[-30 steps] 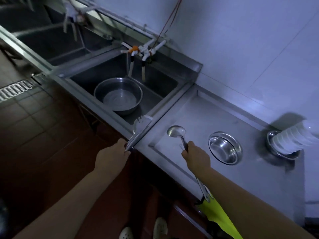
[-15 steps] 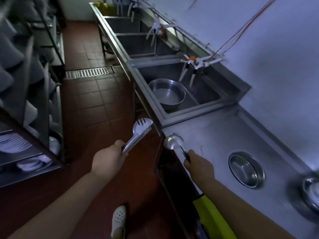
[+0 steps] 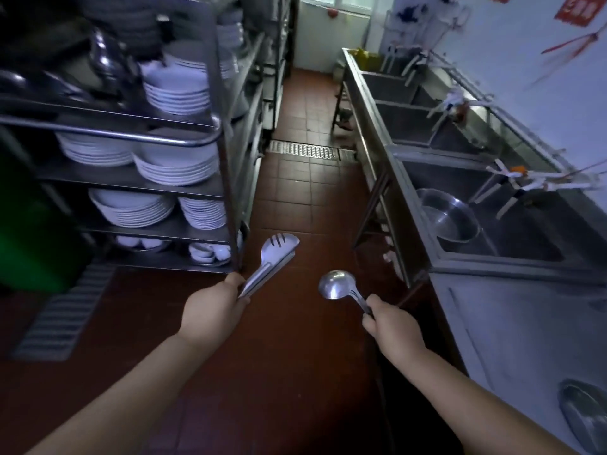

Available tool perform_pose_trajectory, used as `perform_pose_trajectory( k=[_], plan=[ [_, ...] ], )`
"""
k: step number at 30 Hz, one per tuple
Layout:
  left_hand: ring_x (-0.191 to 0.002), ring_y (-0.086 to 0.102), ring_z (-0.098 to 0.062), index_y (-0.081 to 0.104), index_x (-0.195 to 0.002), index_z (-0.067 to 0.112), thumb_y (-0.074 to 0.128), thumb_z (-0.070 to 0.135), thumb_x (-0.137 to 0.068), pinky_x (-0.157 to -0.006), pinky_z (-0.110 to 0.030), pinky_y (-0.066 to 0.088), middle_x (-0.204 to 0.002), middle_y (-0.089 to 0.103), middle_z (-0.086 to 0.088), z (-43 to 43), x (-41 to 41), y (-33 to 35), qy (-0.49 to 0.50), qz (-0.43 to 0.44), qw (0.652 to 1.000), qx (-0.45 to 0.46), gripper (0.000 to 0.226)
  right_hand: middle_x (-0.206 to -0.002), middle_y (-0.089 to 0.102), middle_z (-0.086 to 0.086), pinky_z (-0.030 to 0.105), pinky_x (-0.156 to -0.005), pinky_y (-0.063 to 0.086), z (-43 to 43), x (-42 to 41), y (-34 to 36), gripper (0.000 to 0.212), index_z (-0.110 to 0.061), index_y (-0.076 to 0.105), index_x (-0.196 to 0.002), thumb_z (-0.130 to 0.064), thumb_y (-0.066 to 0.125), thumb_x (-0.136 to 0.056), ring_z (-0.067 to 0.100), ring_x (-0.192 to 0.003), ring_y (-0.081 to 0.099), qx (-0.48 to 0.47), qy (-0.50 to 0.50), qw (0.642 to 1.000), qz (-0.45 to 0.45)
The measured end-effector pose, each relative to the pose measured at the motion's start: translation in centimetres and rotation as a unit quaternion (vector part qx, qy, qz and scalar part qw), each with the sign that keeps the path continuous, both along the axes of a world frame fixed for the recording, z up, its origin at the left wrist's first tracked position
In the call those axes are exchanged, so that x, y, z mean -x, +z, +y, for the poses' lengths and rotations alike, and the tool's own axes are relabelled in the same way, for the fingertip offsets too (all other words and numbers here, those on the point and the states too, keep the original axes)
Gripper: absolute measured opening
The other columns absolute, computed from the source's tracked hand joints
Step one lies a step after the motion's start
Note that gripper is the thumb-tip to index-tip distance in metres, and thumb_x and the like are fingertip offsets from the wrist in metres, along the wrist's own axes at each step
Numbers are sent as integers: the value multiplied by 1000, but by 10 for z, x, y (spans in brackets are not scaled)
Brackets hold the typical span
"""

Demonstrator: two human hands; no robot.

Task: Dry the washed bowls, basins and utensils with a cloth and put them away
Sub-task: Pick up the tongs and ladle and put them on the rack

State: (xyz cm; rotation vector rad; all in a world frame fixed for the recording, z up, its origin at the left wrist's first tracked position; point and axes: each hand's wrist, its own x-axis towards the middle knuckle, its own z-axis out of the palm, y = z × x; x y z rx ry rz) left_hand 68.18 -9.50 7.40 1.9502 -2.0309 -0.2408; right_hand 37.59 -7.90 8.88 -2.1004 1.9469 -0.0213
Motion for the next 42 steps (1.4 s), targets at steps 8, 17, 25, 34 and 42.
perform_pose_trajectory(
  k=[8, 17, 25, 34, 42],
  plan=[
    [-77, 64, -27, 49, -112, 19, 52, 39, -91, -58, -30, 39, -87, 66, 0, 18, -225, 13, 103, -18, 994, 0, 30, -66, 43, -10, 26, -51, 26, -38, -205, -18, 13, -22, 40, -88, -29, 48, -96, 7, -59, 43, 21, 80, 996, 23],
    [-75, 65, -30, 52, -112, 17, 58, 36, -88, -59, -33, 44, -85, 67, -4, 23, -382, 6, 196, -6, 981, -3, 31, -75, 48, -7, 31, -56, 33, -87, -369, -19, 13, -21, 43, -89, -30, 50, -94, 23, -77, 60, 33, 142, 989, 18],
    [-80, 65, -31, 50, -114, 18, 55, 38, -89, -63, -35, 48, -89, 68, -4, -33, -466, 13, 229, -7, 973, -1, 32, -91, 65, 2, 30, -59, 32, -164, -479, -13, 19, -19, 52, -104, -34, 50, -93, 25, -86, 63, 97, 182, 978, 20],
    [-71, 65, -28, 52, -113, 17, 54, 35, -91, -59, -35, 51, -82, 67, -1, -148, -566, 61, 242, -27, 968, 58, 28, -83, 66, 3, 31, -58, 31, -291, -583, 18, 17, -18, 55, -103, -32, 55, -92, 27, -80, 64, 156, 226, 962, -13],
    [-63, 65, -35, 58, -104, 12, 68, 28, -84, -51, -30, 39, -74, 68, -10, -231, -641, 89, 244, -15, 961, 132, 28, -71, 63, 4, 30, -49, 30, -382, -659, 76, 15, -14, 56, -89, -22, 68, -83, 29, -65, 60, 244, 254, 936, -1]
  ],
)
